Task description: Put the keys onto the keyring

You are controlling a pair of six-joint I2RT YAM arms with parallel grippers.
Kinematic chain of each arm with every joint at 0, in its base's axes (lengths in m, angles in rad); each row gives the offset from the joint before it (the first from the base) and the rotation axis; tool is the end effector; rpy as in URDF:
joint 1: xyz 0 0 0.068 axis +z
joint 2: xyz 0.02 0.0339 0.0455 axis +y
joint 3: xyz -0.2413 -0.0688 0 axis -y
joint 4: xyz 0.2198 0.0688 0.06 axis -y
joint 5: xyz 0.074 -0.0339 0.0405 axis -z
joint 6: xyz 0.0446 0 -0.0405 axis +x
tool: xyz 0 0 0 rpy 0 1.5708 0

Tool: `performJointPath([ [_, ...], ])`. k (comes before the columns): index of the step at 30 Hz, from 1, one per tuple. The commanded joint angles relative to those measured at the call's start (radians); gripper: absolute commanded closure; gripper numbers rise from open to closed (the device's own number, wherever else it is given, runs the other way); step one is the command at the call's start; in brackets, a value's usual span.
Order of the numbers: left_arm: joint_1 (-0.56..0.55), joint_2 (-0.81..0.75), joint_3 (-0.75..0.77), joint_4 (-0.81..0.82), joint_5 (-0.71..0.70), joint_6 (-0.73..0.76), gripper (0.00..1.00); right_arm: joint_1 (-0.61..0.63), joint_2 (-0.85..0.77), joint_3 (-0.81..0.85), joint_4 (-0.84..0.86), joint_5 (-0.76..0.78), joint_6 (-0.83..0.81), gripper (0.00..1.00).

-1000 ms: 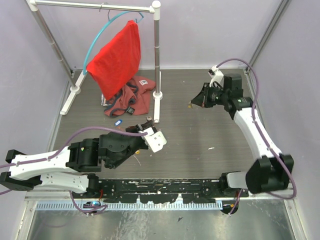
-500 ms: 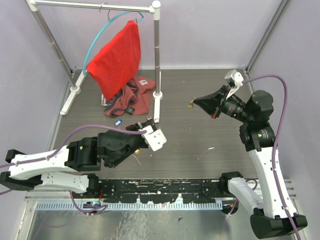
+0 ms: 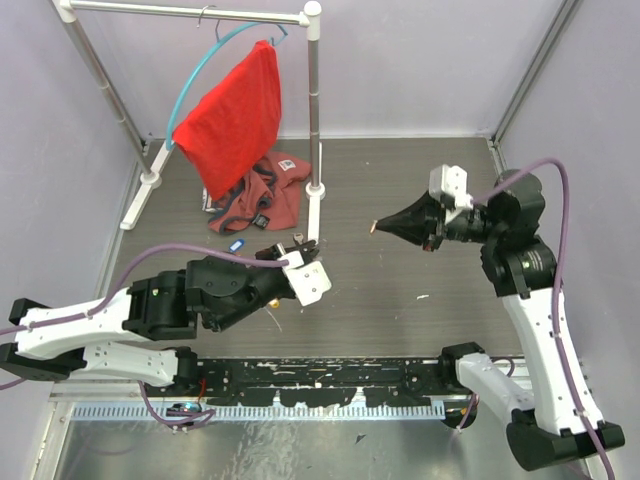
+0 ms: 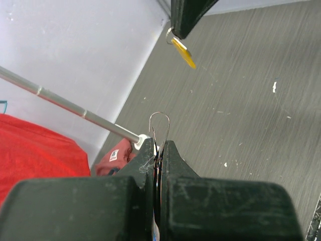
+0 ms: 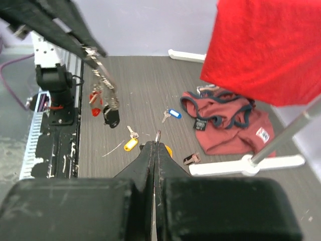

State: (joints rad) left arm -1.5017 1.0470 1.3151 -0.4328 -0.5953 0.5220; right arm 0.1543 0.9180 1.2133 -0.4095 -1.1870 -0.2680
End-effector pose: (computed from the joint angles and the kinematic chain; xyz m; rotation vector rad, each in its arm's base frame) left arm 0.0391 -0.2026 0.4203 1.1760 1.2435 -0.2121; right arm 0.1482 0.0649 0.4162 -1.1565 1.2344 0.9028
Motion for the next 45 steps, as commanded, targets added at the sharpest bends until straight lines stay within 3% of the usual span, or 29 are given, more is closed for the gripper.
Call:
performJointPath([
  [1,-0.004,-0.001,0.067,-0.016,0.089,0.004,1.0,0.05,-0.088,0.014,0.028,-0.044,-0.148,0.99],
  [14,-0.005,0.082,0.174,-0.16,0.172,0.021,1.0,0.124,-0.029,0.123,-0.233,-0.054,-0.476,0.99],
  [28,-0.004,0.189,0.289,-0.231,0.263,0.036,1.0,0.153,0.017,0.189,-0.549,-0.235,-0.834,0.99],
  [45,-0.004,0.267,0.336,-0.252,0.298,0.064,1.0,0.155,0.026,0.215,-0.602,-0.255,-0.874,1.0],
])
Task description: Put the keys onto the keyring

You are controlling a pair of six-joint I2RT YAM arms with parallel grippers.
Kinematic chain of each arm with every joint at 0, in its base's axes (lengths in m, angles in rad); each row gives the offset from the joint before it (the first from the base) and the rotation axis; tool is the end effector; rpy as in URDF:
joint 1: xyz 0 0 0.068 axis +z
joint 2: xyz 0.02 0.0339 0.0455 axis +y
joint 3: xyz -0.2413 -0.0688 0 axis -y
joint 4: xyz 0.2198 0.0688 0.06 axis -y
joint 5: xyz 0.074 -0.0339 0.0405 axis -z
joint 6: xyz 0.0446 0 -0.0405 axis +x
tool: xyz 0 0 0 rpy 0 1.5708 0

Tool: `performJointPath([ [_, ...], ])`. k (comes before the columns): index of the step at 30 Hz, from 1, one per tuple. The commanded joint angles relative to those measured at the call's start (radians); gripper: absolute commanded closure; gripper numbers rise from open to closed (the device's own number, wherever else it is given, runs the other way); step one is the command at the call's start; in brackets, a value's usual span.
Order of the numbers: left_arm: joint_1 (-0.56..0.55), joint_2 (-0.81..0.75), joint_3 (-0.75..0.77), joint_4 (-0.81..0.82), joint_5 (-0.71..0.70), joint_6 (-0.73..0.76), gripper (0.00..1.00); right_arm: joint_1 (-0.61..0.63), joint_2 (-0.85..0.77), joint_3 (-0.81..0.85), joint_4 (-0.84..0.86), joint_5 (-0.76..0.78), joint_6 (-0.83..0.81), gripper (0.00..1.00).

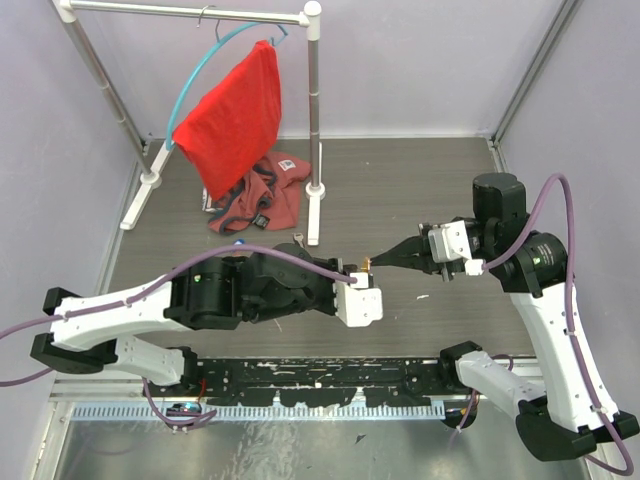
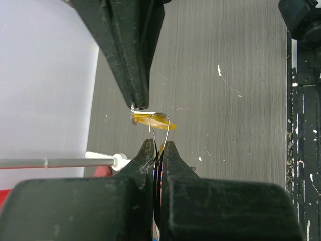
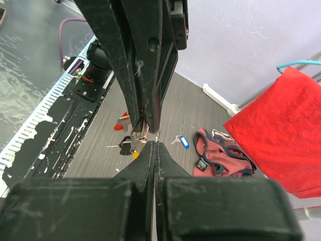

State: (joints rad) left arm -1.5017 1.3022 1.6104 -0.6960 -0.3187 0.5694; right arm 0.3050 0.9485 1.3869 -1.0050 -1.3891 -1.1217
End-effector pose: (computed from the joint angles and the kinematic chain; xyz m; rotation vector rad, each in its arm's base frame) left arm 0.0315 -0.2533 0.4260 1.5612 1.1692 -0.3071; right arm 0.1033 0.0785 0.4131 -1.5864 0.7247 0.8668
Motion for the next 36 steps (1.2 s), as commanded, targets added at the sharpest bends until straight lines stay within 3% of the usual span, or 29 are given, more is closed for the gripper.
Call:
performJointPath([
  [1,-0.004,0.012,0.043,0.013,0.024,0.015,1.0,0.004,-0.004,0.04,-0.007,-0.057,-0.022,1.0],
  [36,-0.004,0.009,0.068,0.003,0.066,0.006,1.0,0.029,0.002,0.056,-0.128,-0.024,-0.122,0.99],
])
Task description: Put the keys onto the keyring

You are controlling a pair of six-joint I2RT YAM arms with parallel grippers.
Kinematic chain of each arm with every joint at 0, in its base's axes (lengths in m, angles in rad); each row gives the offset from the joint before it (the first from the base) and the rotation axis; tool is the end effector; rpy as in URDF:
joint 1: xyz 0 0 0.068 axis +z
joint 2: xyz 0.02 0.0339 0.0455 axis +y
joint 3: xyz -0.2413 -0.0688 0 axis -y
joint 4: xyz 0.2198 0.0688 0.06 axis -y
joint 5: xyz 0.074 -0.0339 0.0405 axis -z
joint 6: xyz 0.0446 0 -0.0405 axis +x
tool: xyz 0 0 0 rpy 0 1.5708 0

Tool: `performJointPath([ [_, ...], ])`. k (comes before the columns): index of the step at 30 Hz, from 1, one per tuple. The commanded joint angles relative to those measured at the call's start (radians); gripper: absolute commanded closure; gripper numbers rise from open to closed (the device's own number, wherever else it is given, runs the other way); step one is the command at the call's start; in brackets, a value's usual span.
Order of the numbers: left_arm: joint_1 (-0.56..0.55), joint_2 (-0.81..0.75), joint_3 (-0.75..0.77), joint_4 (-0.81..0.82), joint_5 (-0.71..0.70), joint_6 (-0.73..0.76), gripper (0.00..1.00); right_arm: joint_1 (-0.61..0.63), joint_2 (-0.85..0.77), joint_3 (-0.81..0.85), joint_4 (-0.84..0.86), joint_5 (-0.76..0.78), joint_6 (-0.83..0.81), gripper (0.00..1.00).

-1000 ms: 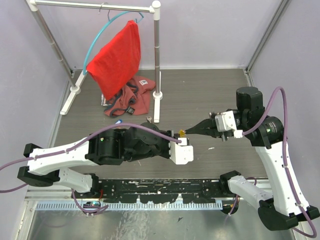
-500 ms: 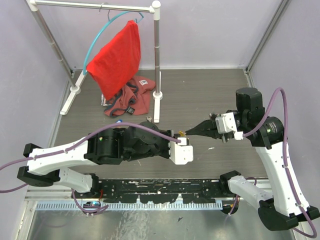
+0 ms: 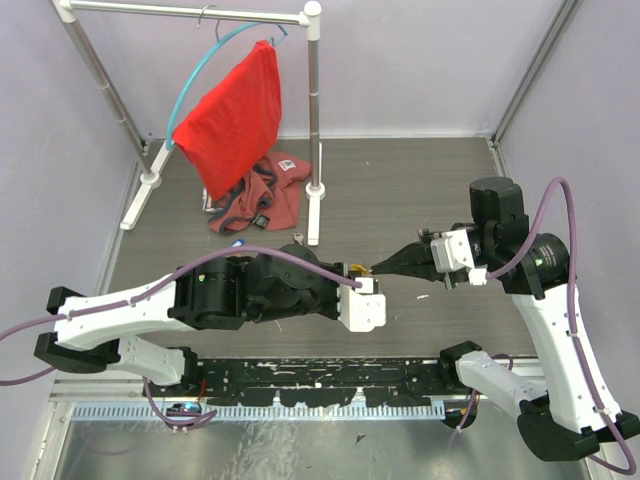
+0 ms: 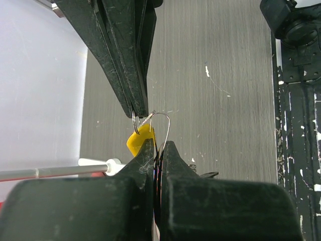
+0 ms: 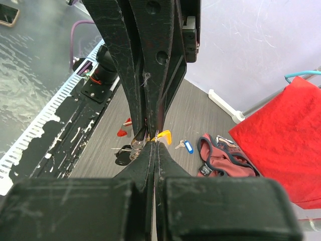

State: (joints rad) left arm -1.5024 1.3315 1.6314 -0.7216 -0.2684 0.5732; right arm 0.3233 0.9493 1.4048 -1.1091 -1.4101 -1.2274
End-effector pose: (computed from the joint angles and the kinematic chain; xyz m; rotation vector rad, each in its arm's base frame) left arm 0.0297 -0.2604 0.4223 1.6210 1.1577 -0.3361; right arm 0.0950 0.0783 0.4109 -1.6116 0.6770 0.8861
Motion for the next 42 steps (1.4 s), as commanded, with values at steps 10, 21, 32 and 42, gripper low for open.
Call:
performJointPath([
  [10,-0.005,-0.036,0.047,0.004,0.047,-0.027,1.0,0.01,-0.005,0.043,-0.03,0.032,-0.02,0.99],
  [21,-0.006,-0.016,0.06,0.006,0.046,-0.018,1.0,0.013,-0.006,0.065,-0.084,0.001,-0.063,0.99],
  [32,-0.006,-0.006,0.079,0.001,0.065,-0.013,1.0,0.034,0.009,0.084,-0.164,-0.009,-0.138,0.99],
  [42,-0.006,0.001,0.082,-0.007,0.074,-0.015,1.0,0.035,0.013,0.095,-0.165,-0.013,-0.139,0.99],
])
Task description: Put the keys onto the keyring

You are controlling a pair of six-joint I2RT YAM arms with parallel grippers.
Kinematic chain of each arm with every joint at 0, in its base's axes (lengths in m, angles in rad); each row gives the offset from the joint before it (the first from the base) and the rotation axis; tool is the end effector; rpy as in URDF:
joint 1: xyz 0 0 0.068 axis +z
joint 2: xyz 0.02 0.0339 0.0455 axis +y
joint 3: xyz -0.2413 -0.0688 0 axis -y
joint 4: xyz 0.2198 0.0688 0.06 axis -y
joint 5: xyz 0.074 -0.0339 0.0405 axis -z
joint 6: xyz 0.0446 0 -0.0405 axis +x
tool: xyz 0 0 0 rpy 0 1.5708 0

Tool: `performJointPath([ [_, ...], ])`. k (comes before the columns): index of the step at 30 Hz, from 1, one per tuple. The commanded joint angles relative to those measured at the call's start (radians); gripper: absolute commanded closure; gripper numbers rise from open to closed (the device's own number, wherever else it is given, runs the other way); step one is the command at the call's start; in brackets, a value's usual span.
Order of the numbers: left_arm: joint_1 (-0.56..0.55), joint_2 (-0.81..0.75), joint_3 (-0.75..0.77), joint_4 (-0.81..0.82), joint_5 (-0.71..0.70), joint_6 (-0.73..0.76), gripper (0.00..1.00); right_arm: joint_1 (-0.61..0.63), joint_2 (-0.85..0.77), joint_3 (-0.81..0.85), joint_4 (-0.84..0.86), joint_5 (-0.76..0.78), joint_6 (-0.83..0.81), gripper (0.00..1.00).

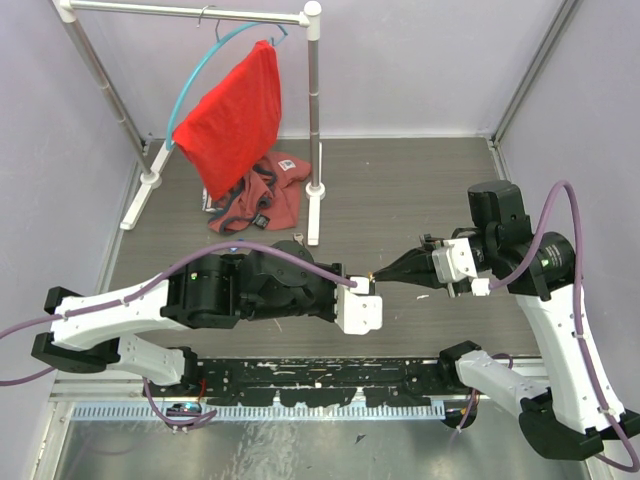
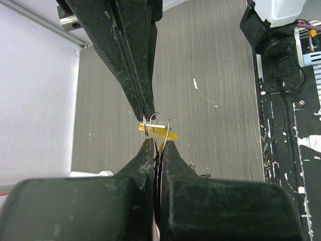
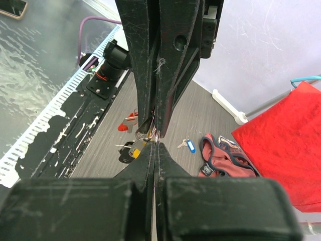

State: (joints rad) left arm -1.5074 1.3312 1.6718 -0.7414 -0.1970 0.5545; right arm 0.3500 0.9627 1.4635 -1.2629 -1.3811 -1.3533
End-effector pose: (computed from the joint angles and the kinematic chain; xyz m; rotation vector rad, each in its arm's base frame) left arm 0.0251 -0.2572 0.4319 1.6352 1.1312 -0.4285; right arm 0.0843 0.0774 0.4128 -1.6546 0.6595 0.8710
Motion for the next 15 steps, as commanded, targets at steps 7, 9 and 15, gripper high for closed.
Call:
performJointPath([
  [7,-0.002,0.009,0.04,0.013,0.004,0.009,1.0,0.019,-0.005,0.04,-0.017,-0.051,-0.013,0.99],
  [9,-0.001,0.009,0.041,0.014,0.004,0.009,1.0,0.022,-0.006,0.041,-0.02,-0.051,-0.013,1.0],
  [15,-0.002,0.009,0.04,0.016,0.0,0.01,1.0,0.039,-0.012,0.045,-0.029,-0.051,-0.015,1.0],
])
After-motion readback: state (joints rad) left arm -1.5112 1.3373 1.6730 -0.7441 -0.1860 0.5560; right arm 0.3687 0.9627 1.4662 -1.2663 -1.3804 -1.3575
